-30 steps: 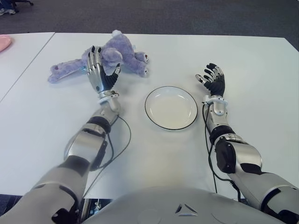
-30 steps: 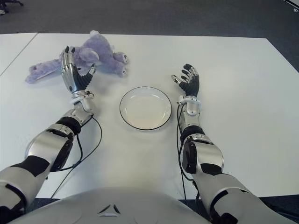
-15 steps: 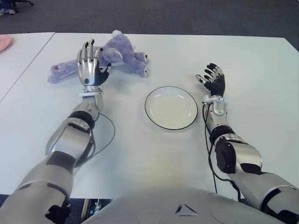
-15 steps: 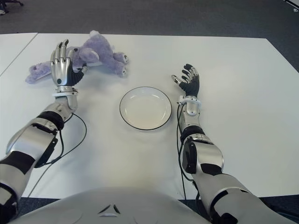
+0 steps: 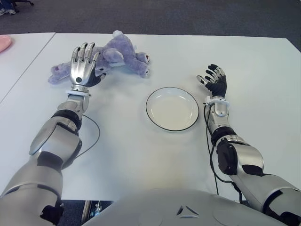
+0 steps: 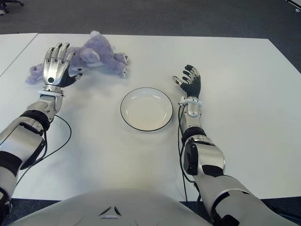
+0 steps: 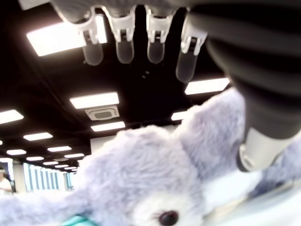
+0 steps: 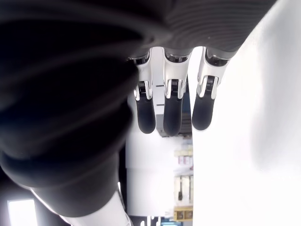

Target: Put the doll into the plate.

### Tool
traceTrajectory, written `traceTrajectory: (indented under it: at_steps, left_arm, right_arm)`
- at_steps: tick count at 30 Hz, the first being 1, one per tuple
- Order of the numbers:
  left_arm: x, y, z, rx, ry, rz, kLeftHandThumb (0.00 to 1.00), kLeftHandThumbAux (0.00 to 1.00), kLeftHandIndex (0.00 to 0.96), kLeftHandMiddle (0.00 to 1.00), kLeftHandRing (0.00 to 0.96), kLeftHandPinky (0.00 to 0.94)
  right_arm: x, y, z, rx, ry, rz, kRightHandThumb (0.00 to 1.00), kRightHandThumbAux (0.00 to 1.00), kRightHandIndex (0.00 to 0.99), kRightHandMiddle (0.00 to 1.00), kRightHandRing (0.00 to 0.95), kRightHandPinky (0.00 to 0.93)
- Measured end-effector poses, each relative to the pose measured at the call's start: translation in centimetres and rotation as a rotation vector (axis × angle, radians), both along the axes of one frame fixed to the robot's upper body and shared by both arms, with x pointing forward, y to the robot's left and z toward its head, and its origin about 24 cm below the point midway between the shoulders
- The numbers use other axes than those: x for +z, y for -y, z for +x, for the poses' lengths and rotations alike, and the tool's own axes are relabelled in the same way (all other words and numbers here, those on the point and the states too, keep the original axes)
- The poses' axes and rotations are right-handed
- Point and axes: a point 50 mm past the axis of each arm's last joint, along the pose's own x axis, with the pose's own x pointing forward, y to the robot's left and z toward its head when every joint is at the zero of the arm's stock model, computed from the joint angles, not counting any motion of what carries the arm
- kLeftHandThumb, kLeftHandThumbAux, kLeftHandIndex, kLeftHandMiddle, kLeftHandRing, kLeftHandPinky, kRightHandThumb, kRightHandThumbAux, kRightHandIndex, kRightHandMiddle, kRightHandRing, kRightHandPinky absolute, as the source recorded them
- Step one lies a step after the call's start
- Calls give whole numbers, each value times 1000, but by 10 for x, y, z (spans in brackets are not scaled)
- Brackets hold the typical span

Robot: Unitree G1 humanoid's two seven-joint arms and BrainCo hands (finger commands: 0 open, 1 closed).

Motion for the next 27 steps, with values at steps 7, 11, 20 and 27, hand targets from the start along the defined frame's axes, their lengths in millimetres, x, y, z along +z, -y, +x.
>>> traceTrajectory:
  at_steps: [7, 11, 20, 27]
  left_arm:
    - [5, -1, 3, -21, -13, 146, 107, 647, 213, 0, 0, 0]
    - [7, -1, 5, -21, -22, 209, 57, 643, 198, 0, 0, 0]
    - [12, 1, 10, -21, -48, 294, 24, 647, 176, 0, 0, 0]
    - [17, 9, 17, -37, -57, 313, 9, 625, 133, 0, 0, 0]
  right_arm:
    - [0, 0, 0, -3, -3, 0, 202, 954, 220, 223, 217, 245]
    - [0, 0, 0, -3, -3, 0, 229, 954, 228, 227, 223, 256]
    - [0, 0, 0, -4, -4, 0, 253, 948, 252, 232, 230, 258]
    - [0, 0, 0, -6, -4, 0, 258, 946, 256, 233, 232, 265]
